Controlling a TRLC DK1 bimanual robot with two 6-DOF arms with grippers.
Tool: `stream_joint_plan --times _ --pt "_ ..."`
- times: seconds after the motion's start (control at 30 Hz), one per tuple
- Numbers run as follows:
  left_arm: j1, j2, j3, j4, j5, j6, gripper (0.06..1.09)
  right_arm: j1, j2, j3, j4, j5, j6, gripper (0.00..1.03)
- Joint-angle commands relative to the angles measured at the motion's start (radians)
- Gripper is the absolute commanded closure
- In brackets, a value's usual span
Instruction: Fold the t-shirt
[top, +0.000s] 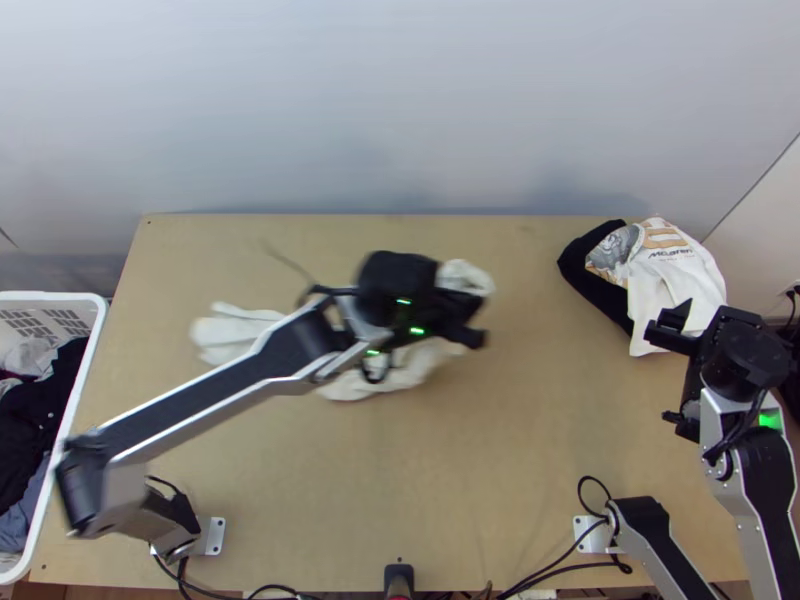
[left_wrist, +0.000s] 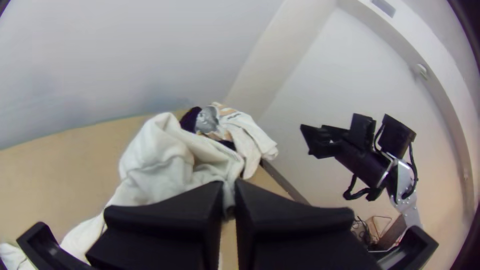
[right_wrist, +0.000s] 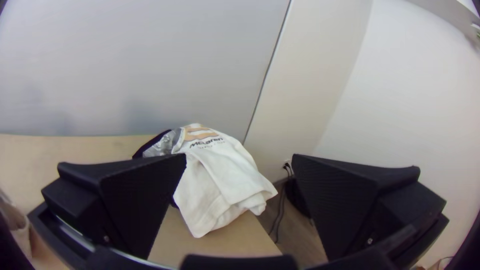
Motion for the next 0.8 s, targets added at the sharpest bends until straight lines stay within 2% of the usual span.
stream_joint_plan --times 0.0,0.1,0.13,0.2,0.27,0.3,0.47,0.77 --pt "-0.163 0.228 0.263 -0.005 -0.007 -0.001 1.05 -0.043 -0.011 -0.029 -0.004 0.0 -0.007 0.04" --pt "-0.196 0.277 0.298 -0.03 -0.007 -0.004 1.04 -0.053 -0.029 -0.043 -0.009 0.0 -0.007 0.04" --pt "-0.199 0.28 0.303 -0.045 -0.007 -0.006 0.98 -0.053 -0.037 -0.051 -0.011 0.0 -0.007 0.04" --pt "-0.198 0.277 0.309 -0.08 -0.007 -0.006 0.71 -0.053 -0.042 -0.062 -0.012 0.0 -0.007 0.04" --pt "-0.183 0.259 0.312 -0.139 -0.009 -0.007 0.22 -0.053 -0.042 -0.069 -0.012 -0.001 -0.001 0.04" --pt "-0.17 0.251 0.32 -0.182 -0.015 -0.007 0.12 -0.05 -0.042 -0.072 -0.012 -0.001 0.005 0.04" --pt "-0.069 0.151 0.275 -0.329 -0.013 0.022 0.1 -0.038 -0.037 -0.08 -0.007 -0.001 0.026 0.04" --pt "0.127 -0.135 0.024 -0.515 -0.013 0.077 0.11 -0.012 -0.039 -0.08 -0.009 -0.001 0.025 0.04"
